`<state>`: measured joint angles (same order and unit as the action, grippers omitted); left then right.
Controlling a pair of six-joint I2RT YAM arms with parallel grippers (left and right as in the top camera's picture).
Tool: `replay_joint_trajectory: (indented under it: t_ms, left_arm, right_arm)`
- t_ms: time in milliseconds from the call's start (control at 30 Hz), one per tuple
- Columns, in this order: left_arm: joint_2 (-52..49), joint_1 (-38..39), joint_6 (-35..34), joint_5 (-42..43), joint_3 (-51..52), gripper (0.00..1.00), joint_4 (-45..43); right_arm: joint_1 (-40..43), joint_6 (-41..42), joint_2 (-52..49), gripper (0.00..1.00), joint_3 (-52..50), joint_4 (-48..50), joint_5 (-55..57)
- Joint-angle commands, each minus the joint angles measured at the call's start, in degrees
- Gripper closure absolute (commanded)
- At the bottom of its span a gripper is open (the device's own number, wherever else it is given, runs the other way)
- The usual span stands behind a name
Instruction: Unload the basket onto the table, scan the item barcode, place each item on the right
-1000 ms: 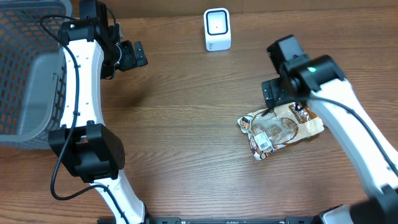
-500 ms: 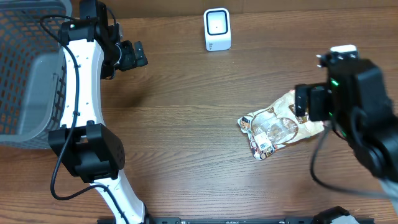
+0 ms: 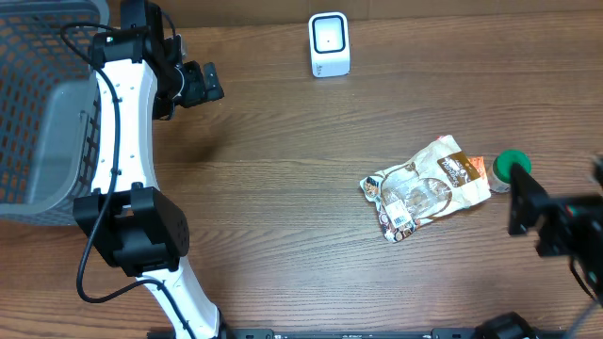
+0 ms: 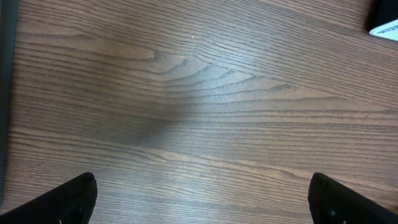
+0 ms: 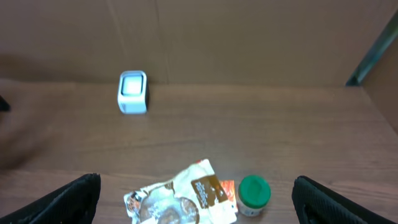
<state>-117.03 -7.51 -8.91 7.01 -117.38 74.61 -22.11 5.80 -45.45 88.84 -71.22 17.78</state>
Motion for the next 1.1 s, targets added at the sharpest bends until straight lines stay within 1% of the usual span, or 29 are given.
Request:
replay_joint_trajectory:
  t_ms: [0,167,300,433,533,633,733,900,1067]
  left_arm:
    - [-0.2,0.04,-0.52,-0.37,-0.85,0.0,-0.07]
    - [-0.2,0.04,-0.52,-0.37,-0.85,0.0,-0.07]
    - [-0.2,0.04,-0.52,-0.37,-0.85,0.0,-0.04]
    - [-0.2,0.02,-0.52,-0.37,-0.85,0.0,-0.07]
    - [-0.2,0.04,-0.52,-0.37,-0.85,0.0,-0.07]
    - [-0.22,0.04,-0.52,-0.37,-0.85,0.0,-0.04]
    - [-0.2,0.04,-0.52,-0.37,-0.85,0.0,-0.07]
    - [-0.22,0.04,-0.52,-0.37,-0.85,0.0,-0.07]
    - [-0.2,0.02,-0.52,-0.37,-0.85,0.0,-0.07]
  right_arm:
    - [0.35,0.39,3.93,0.0,1.16,-1.05,-0.09]
    - [0.33,0.42,8.87,0.0,1.14,-3.67,-0.15]
    - [0.35,0.42,12.39,0.0,1.11,-6.73,-3.41]
    - [0.39,0.39,15.93,0.0,0.87,-7.32,-5.88]
    - [0.61,0.39,19.08,0.0,-1.09,-7.21,-6.8]
    - [1.36,0.39,23.02,0.0,-5.16,-5.97,-6.93]
    - [2.47,0.2,27.43,0.0,-10.82,-2.67,-6.93]
    - [4.28,0.22,34.91,0.0,-22.4,5.51,-6.95]
    - [5.75,0.22,42.4,0.0,-35.34,17.79,-6.97]
